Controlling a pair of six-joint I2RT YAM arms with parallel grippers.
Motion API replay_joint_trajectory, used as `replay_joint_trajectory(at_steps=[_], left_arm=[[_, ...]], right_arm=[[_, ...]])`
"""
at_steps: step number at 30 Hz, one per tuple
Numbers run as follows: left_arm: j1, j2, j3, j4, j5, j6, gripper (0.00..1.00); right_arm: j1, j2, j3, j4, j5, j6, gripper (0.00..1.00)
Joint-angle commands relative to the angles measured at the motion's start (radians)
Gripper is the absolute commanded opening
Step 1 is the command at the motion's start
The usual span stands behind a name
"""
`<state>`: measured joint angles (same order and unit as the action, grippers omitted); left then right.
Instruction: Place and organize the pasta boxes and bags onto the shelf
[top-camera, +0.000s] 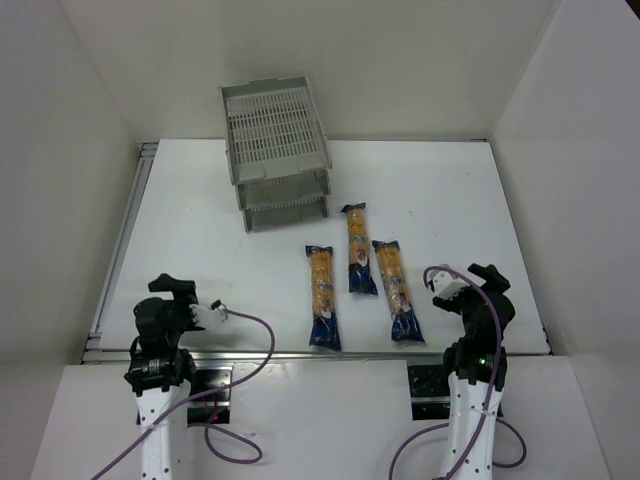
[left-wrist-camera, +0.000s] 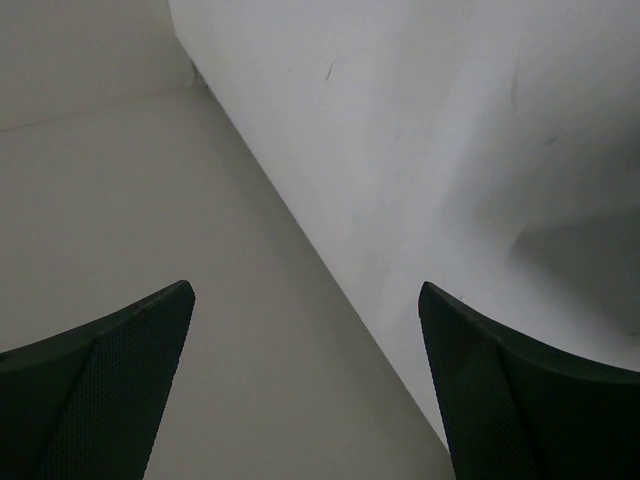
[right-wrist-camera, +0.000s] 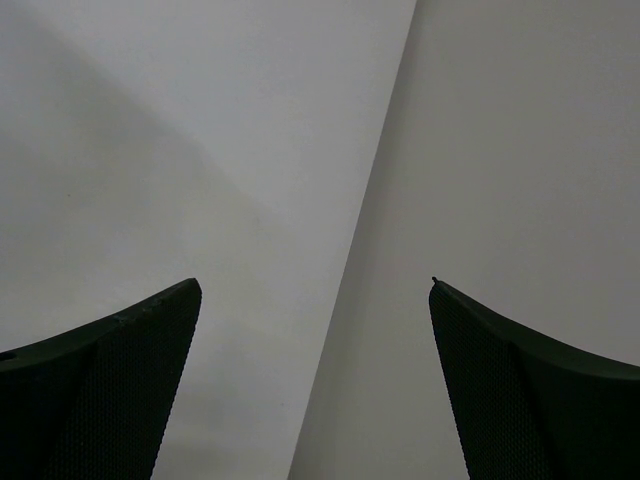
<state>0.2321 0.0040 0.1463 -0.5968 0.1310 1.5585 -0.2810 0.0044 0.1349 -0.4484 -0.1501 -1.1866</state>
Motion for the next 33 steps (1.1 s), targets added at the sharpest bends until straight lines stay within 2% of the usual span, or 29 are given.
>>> replay_joint_trajectory(at_steps=[1,4,6,7,8,9,10,11,12,13,14,15,17,20,23,26,28,33], left_arm=[[0.004,-0.016,-0.036,0.243,-0.139,-0.083,1.00],[0.004,-0.016,0.007,0.314,-0.148,-0.162,1.00],[0.004,0.016,0.051,0.351,-0.163,-0.181,1.00],[0.004,0.077,0.062,0.415,-0.216,-0.195,1.00],[-0.005,0.124,0.081,0.446,-0.247,-0.221,1.00],[-0.014,0.184,0.114,0.466,-0.273,-0.263,1.00],[-0.014,0.337,0.233,0.466,-0.312,-0.408,1.00],[-0.014,0.425,0.315,0.439,-0.333,-0.507,1.00],[-0.025,0.512,0.402,0.410,-0.349,-0.608,1.00],[-0.025,0.668,0.491,0.314,-0.349,-0.799,1.00],[-0.025,0.726,0.645,0.264,-0.337,-0.886,1.00],[-0.025,0.772,0.706,0.165,-0.308,-0.958,1.00],[-0.034,0.847,0.777,0.102,-0.222,-1.113,1.00],[-0.034,0.924,0.828,0.025,-0.170,-1.245,1.00],[-0.034,0.993,0.839,-0.032,-0.108,-1.327,1.00],[-0.025,1.021,0.839,-0.046,0.042,-1.425,1.00],[-0.013,1.048,0.828,-0.046,0.131,-1.463,1.00],[0.050,1.076,0.828,-0.034,0.122,-1.482,1.00]], right_arm=[[0.002,0.015,0.093,-0.002,0.006,0.013,1.00],[0.002,0.132,0.218,-0.024,-0.043,0.021,1.00],[0.002,0.403,0.365,-0.009,-0.043,0.147,1.00],[0.002,0.513,0.522,-0.025,-0.043,0.207,1.00],[0.002,0.719,0.608,-0.067,-0.064,0.253,1.00],[0.022,0.790,0.684,-0.097,-0.118,0.362,1.00],[0.041,0.833,0.742,-0.108,-0.134,0.419,0.99],[0.067,0.859,0.806,-0.090,-0.134,0.467,0.99],[0.115,0.888,0.819,-0.081,-0.134,0.523,0.99],[0.129,0.901,0.828,-0.081,-0.134,0.551,0.99],[0.138,0.919,0.839,-0.110,-0.134,0.580,0.99],[0.138,0.969,0.839,-0.133,-0.134,0.613,0.99],[0.192,1.002,0.819,-0.164,-0.144,0.721,0.99],[0.229,1.054,0.795,-0.135,-0.158,0.893,0.98],[0.299,1.129,0.795,-0.113,-0.097,0.964,0.93],[0.418,1.206,0.828,-0.138,-0.051,1.001,0.93],[0.453,1.247,0.839,-0.138,-0.013,1.027,0.93],[0.560,1.397,0.871,-0.138,0.064,1.071,0.93]])
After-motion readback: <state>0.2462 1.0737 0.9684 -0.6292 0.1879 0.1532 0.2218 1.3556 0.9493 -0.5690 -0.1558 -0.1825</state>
